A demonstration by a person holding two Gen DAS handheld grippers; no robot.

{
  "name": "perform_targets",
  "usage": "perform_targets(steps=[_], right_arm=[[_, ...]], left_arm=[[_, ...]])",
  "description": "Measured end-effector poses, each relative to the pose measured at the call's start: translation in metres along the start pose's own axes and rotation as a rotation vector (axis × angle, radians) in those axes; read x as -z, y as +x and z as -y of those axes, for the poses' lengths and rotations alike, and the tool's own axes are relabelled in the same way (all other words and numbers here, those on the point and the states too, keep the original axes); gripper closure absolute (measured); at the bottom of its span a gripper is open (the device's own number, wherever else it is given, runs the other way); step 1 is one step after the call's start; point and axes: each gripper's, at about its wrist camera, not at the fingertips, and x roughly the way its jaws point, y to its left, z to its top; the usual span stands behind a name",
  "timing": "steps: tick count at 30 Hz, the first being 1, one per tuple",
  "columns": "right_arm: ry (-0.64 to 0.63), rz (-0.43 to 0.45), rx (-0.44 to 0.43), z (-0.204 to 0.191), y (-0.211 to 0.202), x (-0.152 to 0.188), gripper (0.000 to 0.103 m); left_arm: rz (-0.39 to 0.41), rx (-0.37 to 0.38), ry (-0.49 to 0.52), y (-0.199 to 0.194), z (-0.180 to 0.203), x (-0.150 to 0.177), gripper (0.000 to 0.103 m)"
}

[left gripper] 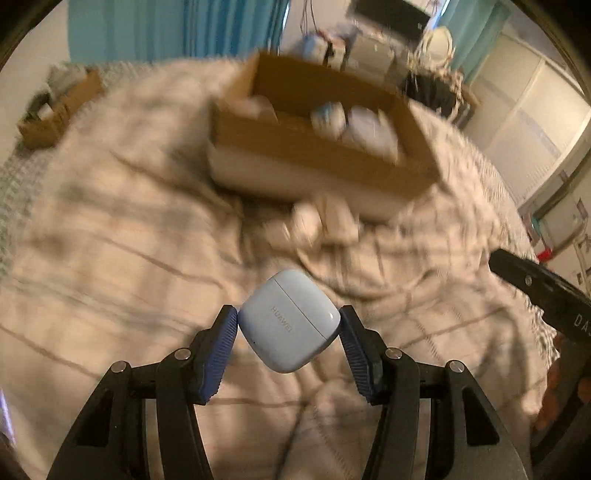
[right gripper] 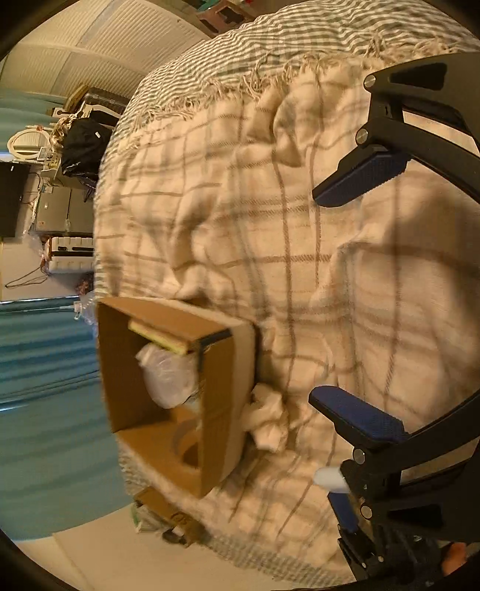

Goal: Organize objects
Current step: 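Grasp the crumpled white cloth with the right gripper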

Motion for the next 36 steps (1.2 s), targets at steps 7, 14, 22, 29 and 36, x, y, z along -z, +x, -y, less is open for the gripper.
perform_targets(steps=[7,14,22,29,36], right_arm=[[-0.098,0.016,-0.089,-0.067,-0.021,-0.033,0.005],[-0.084,-0.083,-0.077,-0.116,0.059,-0.039,0.005],[-0.051,-0.179,-0.07,-0.122,0.136,-0.027,0.022],[-0.075,-0.212,-0.099,-0.125,0.141,-0.022,0.076],[-0.067,-0.139,-0.132,-0.112,0.092,-0.025,0.089]], left_arm=[[0.157,-0.088,-0.002,-0.05,-0.041,-0.05,0.045],[0.164,-0.158,-0.031,-0.032,-0.076,-0.069,0.045],[0.083,-0.159,-0.082,0.012,-0.11,-0.063,0.045],[0.055,-0.138,-0.073,0.019,-0.107,-0.06,0.045],[0.083,-0.108,-0.058,-0.012,-0.094,-0.055,0.045]])
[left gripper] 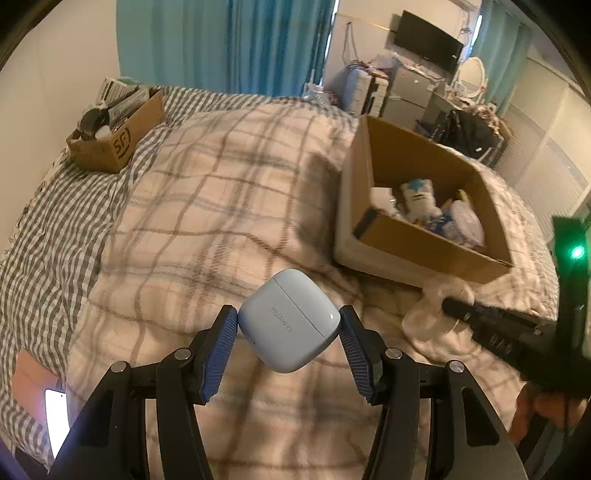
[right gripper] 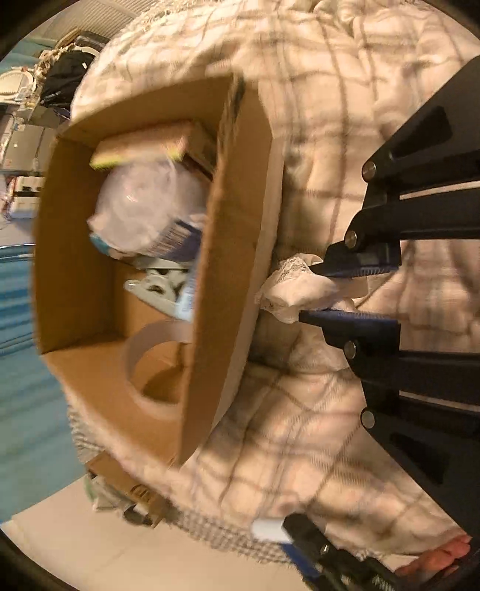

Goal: Organize objects
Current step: 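Grasp the crumpled white cloth with the right gripper, then drop the earbud case and white cloth into the cardboard box with both grippers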

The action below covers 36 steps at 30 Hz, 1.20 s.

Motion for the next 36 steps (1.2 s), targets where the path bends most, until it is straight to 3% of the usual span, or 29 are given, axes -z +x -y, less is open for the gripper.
perform_targets(steps=[9,15,20,26,31,36], right_arm=[[-0.059,0.17,-0.001,0.01,-0.123,-0.014,0.089],[-0.108,0.308,0.012,0.008,-0.203,-0.049,0.089],[-0.104,0.369,-0.017,0.016,-0.23,-0.091,0.089],[-0.088,0.35,-0.06,0.026,-0.196,-0.138,0.089],[-0.06,0.275,-0.083,0.037,-0.124,-0.161,0.089],[-0.033,0.194,-0.104,0.051,-0.054,-0.169,0.089]], left_arm=[[0.101,0.062,0.005,-0.065,0.03,-0.018,0.045],[0.179,0.118,0.076,-0.102,0.072,-0.049,0.045],[0.193,0.188,0.13,-0.104,0.104,-0.088,0.045],[0.164,0.177,0.172,-0.062,0.125,-0.122,0.045],[0.097,0.133,0.201,0.004,0.133,-0.133,0.045],[0.023,0.141,0.2,0.065,0.132,-0.131,0.045]])
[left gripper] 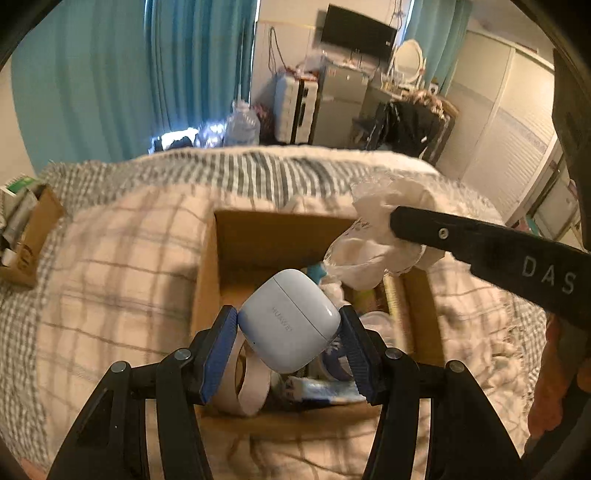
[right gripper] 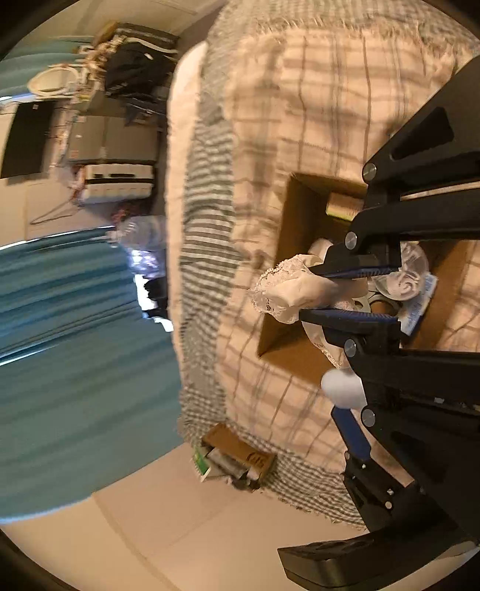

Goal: Organize objects

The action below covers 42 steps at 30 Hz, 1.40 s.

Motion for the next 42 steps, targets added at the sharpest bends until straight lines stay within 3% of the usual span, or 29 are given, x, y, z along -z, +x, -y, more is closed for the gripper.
perform_targets(steps=[7,8,9,10,12,14,17,20,23,29,31,35,42], right_arm=[[0.059,-0.008,-0.05,0.017,0.04,0.006,0.084],[0.066,-0.004,-0.06,0.018,0.041,0.006,0.076],[0.069,0.0,-0.07,0.017,0.04,0.006,0.061],[0.071,0.002,-0.061,0.017,0.038,0.006,0.057],[0.073,0.013,-0.054,0.016,0.03,0.007,0.052],[0.084,0.024,-0.065,0.016,0.019,0.007,0.051],[0.084,0.045,-0.028,0.015,-0.009,0.007,0.051],[0.06,0.078,0.012,0.01,-0.049,0.006,0.044],[0.022,0.143,0.068,0.0,-0.1,0.006,0.039],[-0.04,0.297,0.158,-0.023,-0.213,0.016,0.013],[-0.065,0.338,0.203,-0.028,-0.244,0.024,0.011],[-0.08,0.392,0.235,-0.031,-0.284,0.04,0.001],[-0.101,0.511,0.262,-0.028,-0.315,0.075,0.001]], left_arm=[[-0.022,0.005,-0.018,0.038,-0.012,0.005,0.045],[-0.021,0.009,-0.017,0.038,-0.011,0.006,0.044],[-0.021,0.02,-0.011,0.036,-0.011,0.005,0.039],[-0.017,0.044,0.001,0.032,-0.01,0.005,0.034],[0.03,0.042,0.04,0.017,-0.005,0.006,0.018],[0.077,-0.005,0.068,-0.001,-0.001,0.008,0.01],[0.098,-0.006,0.077,-0.028,0.001,0.008,0.01],[0.147,-0.006,0.067,-0.069,0.004,0.007,0.009],[0.204,0.022,0.045,-0.112,0.011,0.002,0.0],[0.323,0.067,0.059,-0.194,0.027,-0.002,0.0],[0.359,0.06,0.068,-0.216,0.035,0.002,0.0],[0.41,0.0,0.064,-0.246,0.046,0.012,0.0],[0.477,0.002,0.065,-0.263,0.058,0.042,0.0]])
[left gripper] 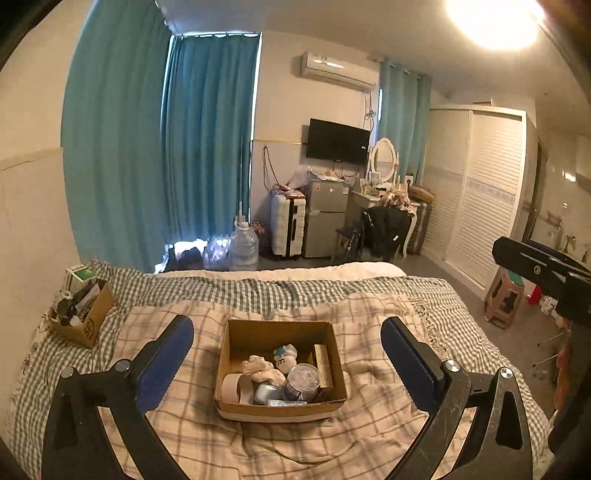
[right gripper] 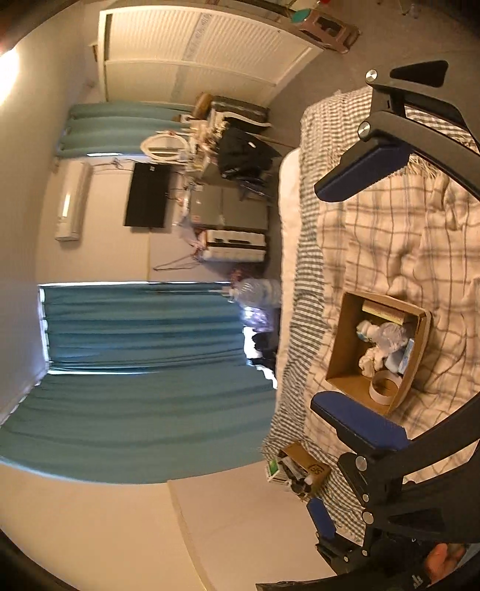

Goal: Organize objects

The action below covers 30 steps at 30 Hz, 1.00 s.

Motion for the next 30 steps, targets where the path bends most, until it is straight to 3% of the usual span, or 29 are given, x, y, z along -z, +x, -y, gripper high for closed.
perform_targets(steps=[9,13,19,25,30], right_arm=[[-0.023,0.027,0.037,0.009,0.029,0.068,0.0],[-0.05,0.008,0.059,0.007,0.056,0.111,0.0],[-0.1,-0.033,0.067,-0.006,0.09,0.167,0.0],[-0.074,-0.097,0.028,-0.01,0.112,0.19,0.0],[-0.066,-0.091,0.023,-0.011,0.112,0.191,0.0]], left_arm=[[0.082,-0.109,-0.01,0.014,0.001,0.05,0.0],[0.073,-0.158,-0.034,0.029,-0.003,0.082,0.0],[0.016,-0.155,-0.049,0.048,-0.008,0.125,0.0],[-0.028,-0.157,-0.045,0.059,-0.012,0.143,0.0],[-0.052,-0.143,-0.067,0.063,-0.017,0.147,0.0]])
